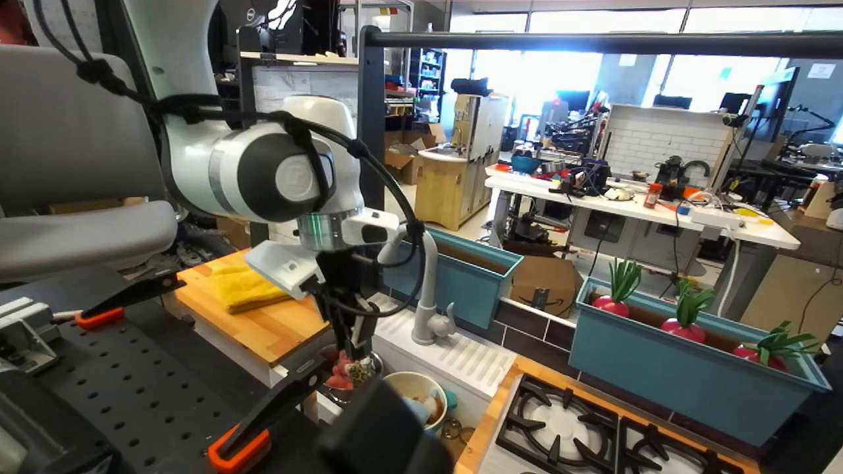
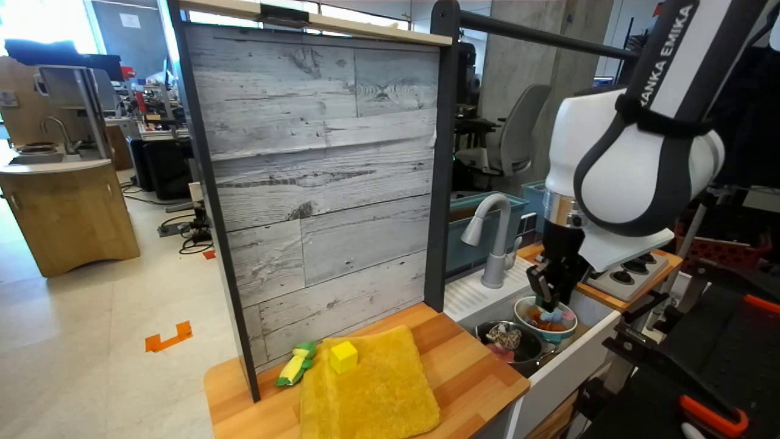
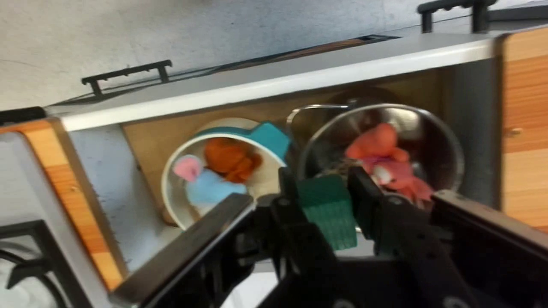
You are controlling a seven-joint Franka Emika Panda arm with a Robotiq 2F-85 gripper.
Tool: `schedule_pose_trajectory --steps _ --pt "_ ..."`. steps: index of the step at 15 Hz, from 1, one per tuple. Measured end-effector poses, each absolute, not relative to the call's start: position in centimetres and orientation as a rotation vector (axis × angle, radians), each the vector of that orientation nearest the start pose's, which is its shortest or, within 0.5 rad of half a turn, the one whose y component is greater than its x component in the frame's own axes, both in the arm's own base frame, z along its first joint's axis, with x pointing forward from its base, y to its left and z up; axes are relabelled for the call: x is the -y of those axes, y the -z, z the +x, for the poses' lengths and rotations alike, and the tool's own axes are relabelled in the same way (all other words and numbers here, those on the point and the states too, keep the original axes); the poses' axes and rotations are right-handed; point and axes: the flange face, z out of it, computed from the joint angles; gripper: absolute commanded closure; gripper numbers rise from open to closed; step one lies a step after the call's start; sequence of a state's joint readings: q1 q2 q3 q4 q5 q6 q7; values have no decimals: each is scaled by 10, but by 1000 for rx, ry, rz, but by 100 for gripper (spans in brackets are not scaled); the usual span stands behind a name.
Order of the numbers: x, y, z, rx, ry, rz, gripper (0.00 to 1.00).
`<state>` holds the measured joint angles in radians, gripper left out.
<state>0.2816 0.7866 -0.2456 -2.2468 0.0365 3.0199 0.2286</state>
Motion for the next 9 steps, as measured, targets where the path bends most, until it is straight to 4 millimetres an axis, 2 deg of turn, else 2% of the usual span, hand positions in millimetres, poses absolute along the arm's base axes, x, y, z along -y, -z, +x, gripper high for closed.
schedule_pose_trajectory --steps 3,5,7,8,9 --pt "47 -1 490 -393 62 -3353 90" --pt "63 15 489 -496 102 -3362 90" --pt "70 26 492 -611 152 -3344 90" --pt "71 30 494 -667 169 -3328 40" --pt "71 32 498 -718 186 -3311 39"
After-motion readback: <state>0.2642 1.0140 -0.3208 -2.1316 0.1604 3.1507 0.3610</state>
